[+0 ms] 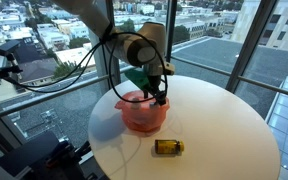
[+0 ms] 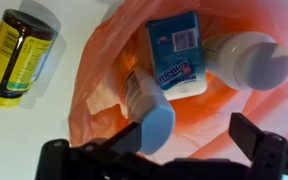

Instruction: Move the white and blue bottle from the plastic bag to the table

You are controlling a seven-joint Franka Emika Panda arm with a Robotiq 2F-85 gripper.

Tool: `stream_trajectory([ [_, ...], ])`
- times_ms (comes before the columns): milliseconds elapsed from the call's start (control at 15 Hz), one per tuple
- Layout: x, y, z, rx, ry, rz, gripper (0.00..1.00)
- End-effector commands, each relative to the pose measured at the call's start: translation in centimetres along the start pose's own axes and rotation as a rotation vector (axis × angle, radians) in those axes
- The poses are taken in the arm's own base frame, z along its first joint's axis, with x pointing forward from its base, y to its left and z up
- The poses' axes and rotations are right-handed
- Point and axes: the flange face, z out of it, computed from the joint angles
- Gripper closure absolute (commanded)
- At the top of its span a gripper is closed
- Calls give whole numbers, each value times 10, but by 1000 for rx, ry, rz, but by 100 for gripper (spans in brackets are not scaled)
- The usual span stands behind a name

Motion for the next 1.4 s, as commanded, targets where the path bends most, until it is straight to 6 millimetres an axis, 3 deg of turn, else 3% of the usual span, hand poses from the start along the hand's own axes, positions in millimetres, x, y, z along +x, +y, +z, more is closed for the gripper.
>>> stream_trajectory([
  [0,-1,4,-15,15,26,-8,0],
  [533,0,3,-31,18,52,-10,0],
  [1333,0,17,-20,3,33,11,0],
])
